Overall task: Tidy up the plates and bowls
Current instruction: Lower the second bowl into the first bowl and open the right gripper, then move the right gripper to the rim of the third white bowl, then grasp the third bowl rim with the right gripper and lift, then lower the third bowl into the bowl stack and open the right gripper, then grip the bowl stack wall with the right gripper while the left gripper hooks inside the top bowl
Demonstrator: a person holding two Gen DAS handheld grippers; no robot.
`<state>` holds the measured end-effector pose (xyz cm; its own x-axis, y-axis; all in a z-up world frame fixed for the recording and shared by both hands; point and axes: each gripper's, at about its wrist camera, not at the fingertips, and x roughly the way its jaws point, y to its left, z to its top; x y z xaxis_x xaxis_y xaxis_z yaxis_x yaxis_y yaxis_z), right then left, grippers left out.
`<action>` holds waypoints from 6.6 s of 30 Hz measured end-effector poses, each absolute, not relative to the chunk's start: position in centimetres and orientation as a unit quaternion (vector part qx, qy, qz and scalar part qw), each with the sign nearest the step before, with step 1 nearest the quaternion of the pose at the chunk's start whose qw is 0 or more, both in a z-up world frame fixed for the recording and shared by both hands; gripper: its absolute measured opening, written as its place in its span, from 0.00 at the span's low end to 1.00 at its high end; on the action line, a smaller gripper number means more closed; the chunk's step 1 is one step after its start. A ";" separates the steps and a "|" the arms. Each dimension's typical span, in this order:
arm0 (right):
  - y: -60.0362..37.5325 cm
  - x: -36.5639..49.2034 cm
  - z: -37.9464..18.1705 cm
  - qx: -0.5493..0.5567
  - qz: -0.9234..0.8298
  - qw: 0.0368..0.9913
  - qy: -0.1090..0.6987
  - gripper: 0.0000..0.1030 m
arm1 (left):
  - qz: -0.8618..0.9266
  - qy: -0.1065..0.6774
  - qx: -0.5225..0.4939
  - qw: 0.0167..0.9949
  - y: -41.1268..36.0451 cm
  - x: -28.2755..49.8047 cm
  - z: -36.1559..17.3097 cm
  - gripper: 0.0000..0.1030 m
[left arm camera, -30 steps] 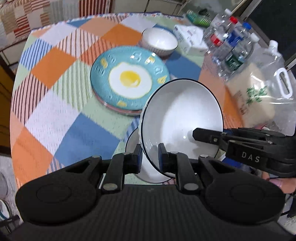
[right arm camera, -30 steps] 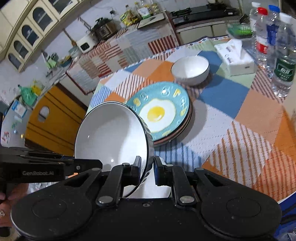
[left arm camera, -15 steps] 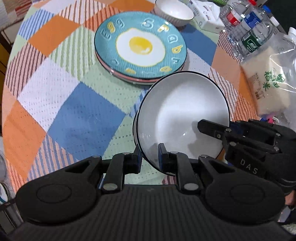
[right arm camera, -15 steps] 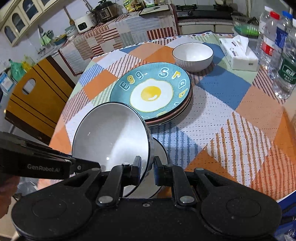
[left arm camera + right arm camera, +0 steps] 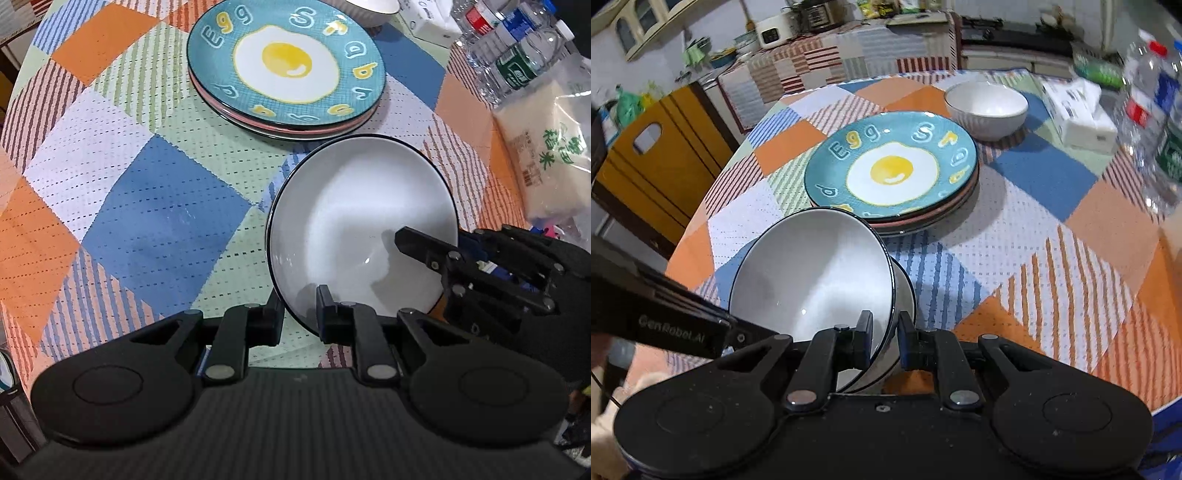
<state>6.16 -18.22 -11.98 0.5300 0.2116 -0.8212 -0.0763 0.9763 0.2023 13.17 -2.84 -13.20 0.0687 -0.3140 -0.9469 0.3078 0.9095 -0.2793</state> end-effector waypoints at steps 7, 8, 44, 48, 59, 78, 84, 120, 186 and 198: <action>-16.0 5.6 -12.1 -0.032 0.077 0.881 0.466 0.22 | -0.203 0.646 0.013 0.736 -3.1 13.0 -13.7 0.15; -15.6 5.4 -12.2 -0.055 0.073 0.882 0.462 0.26 | -0.205 0.642 0.012 0.739 -3.1 13.0 -13.7 0.15; -32.1 22.0 -6.6 0.233 0.074 0.854 0.458 0.42 | -0.274 0.508 -0.005 0.816 -7.9 28.8 -4.4 0.34; -32.6 24.8 -8.8 0.249 0.035 0.841 0.479 0.44 | -0.279 0.462 -0.041 0.841 -9.7 31.7 -6.9 0.37; -33.2 30.7 -13.5 0.216 -0.053 0.852 0.473 0.48 | -0.231 0.486 -0.055 0.841 -14.6 37.9 -13.1 0.37; -34.6 31.5 -17.1 0.263 -0.080 0.835 0.477 0.14 | -0.230 0.511 -0.049 0.827 -15.9 36.9 -13.8 0.09; -33.8 29.0 -13.7 0.261 -0.060 0.837 0.477 0.14 | -0.222 0.508 0.001 0.832 -15.4 33.6 -9.7 0.09; -22.8 6.6 -3.6 0.261 0.057 0.877 0.399 0.17 | -0.261 0.498 -0.018 0.827 -0.7 12.9 -1.0 0.09; -15.6 0.7 -15.8 -0.222 0.251 0.862 0.382 0.96 | -0.332 0.551 -0.105 0.758 1.8 13.1 -15.1 0.54; -15.4 3.6 -19.3 -0.141 0.255 0.887 0.358 0.97 | -0.315 0.545 -0.131 0.766 1.2 13.3 -17.4 0.49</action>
<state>3.64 -15.39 -19.31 0.6127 0.3519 -0.7077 -0.5543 0.8296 -0.0674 13.31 1.25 -17.37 0.2077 -0.6259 -0.7517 0.3407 0.7667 -0.5442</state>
